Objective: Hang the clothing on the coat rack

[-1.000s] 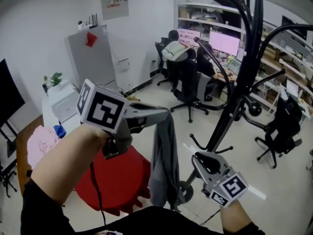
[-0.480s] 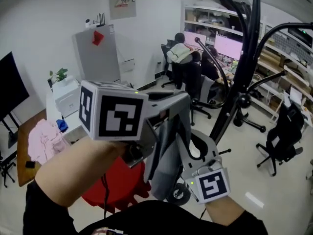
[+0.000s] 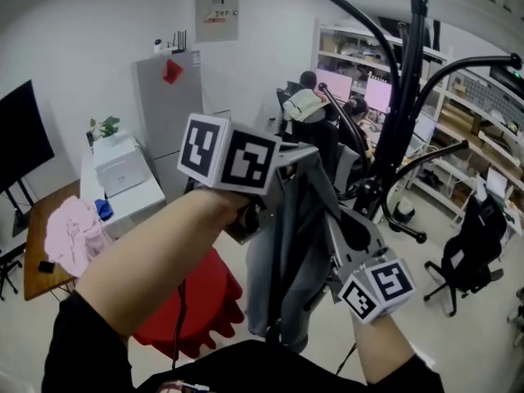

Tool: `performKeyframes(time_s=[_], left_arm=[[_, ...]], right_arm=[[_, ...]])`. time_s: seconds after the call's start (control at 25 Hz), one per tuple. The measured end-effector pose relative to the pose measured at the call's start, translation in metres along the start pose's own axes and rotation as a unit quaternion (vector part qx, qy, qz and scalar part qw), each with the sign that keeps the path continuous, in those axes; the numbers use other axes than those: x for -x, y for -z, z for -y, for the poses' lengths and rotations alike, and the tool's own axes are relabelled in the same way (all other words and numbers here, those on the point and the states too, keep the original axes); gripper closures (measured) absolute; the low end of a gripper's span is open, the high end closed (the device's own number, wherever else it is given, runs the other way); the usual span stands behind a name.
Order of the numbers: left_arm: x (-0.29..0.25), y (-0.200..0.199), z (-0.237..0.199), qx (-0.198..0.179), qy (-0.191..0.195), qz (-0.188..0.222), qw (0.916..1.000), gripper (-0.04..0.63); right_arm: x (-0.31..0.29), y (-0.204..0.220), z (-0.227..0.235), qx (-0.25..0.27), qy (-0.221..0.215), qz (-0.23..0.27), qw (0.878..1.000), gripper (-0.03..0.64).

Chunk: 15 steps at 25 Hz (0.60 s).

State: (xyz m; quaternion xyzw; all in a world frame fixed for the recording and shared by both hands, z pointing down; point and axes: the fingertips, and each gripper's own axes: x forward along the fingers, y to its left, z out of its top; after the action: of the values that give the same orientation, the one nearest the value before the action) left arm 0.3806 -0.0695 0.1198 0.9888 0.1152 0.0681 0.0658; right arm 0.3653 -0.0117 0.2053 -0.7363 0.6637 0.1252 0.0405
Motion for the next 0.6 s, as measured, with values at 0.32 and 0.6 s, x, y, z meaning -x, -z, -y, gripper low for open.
performKeyframes(time_s=[0.32,0.6], left_arm=[[-0.051,0.021,-0.021,-0.001,0.039,-0.06,0.9975,0.586],[-0.055,0.05,-0.023,0.018,0.119,-0.082,0.9893,0.584]], right_arm=[[0.0,0.023,0.024,-0.055,0.011,-0.019,0.998,0.603],[0.0,0.049,0.017,-0.049,0.003,-0.036,0.998,0.601]])
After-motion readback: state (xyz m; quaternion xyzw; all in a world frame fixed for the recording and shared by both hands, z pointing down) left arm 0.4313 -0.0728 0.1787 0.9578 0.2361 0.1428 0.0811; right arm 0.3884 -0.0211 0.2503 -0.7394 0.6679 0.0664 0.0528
